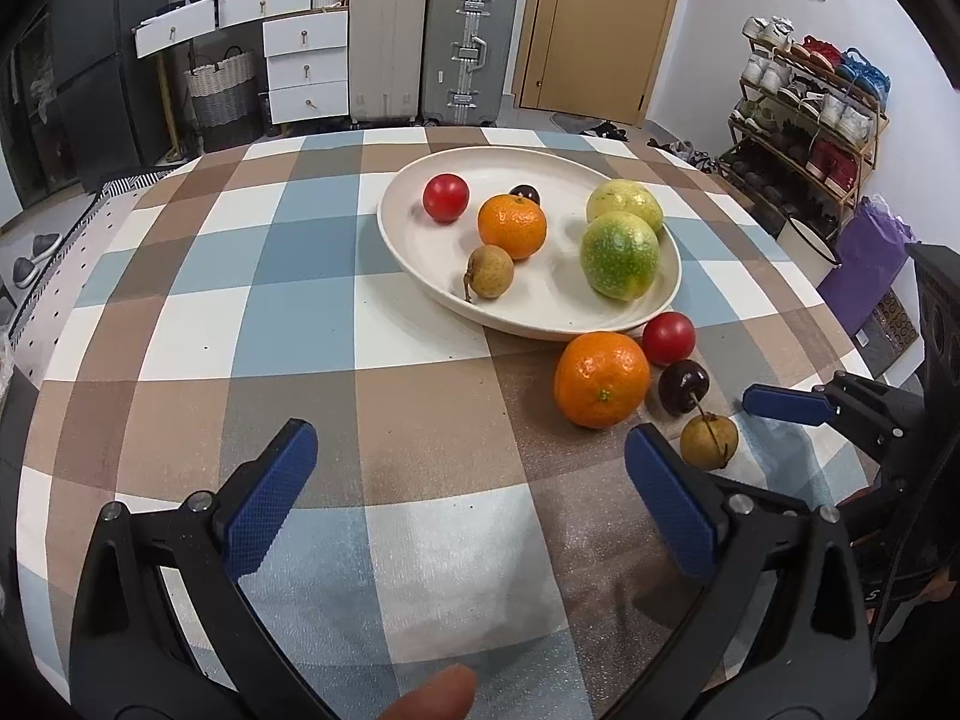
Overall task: Organize fruits
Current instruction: 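Grasp the small brown pear by its body with the right tool, then lift the pear with the right tool while the left tool grasps the second orange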
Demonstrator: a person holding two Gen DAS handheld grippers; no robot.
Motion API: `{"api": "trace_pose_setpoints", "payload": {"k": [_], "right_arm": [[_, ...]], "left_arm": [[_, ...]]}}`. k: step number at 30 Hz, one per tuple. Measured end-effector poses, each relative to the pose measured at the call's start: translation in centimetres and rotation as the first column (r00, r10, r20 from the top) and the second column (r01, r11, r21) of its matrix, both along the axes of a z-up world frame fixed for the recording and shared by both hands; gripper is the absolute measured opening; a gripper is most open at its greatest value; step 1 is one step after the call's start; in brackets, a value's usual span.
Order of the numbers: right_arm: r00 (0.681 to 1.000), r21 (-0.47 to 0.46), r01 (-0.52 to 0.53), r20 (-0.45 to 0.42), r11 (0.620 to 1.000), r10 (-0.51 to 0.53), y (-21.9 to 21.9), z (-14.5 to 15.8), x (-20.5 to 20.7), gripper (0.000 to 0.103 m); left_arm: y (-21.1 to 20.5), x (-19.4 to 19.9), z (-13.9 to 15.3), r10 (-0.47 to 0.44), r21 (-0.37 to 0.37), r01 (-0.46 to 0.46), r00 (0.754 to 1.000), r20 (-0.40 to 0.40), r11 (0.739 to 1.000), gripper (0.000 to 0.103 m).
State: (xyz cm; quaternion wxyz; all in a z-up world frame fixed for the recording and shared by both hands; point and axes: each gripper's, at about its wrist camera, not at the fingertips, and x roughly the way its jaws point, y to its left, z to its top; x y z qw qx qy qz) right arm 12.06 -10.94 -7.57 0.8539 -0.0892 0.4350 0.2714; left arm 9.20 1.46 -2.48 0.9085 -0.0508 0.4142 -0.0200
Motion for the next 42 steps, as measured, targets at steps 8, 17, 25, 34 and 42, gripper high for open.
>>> {"api": "trace_pose_setpoints", "payload": {"k": [8, 17, 25, 34, 42], "right_arm": [[0.999, -0.047, -0.006, 0.037, 0.999, 0.007, 0.5, -0.1, 0.0, 0.067], [0.998, -0.021, -0.042, 0.043, 0.999, 0.042, 0.6, -0.1, -0.4, 0.044], [0.998, -0.022, -0.046, 0.049, 0.999, 0.047, 0.8, -0.1, -0.4, 0.028], [0.997, -0.051, 0.022, 0.070, 0.998, -0.018, -1.1, 0.0, -0.5, 0.027], [0.992, -0.063, 0.093, 0.093, 0.994, -0.087, -3.3, 0.1, 0.0, 0.027]], "left_arm": [[-0.6, 0.5, -0.6, -0.033, -0.018, 0.033, 0.999, -0.042, 0.999, 0.100], [-1.4, 0.5, -0.9, -0.049, 0.012, 0.050, 0.998, -0.035, 0.999, 0.100], [-0.6, 0.3, -1.0, -0.039, -0.013, 0.039, 0.998, -0.039, 0.999, 0.100], [-0.3, 0.5, -1.4, -0.029, -0.025, 0.028, 0.999, -0.045, 0.999, 0.100], [-0.5, 0.7, -1.6, -0.025, -0.026, 0.024, 0.999, -0.047, 0.999, 0.100]]}}
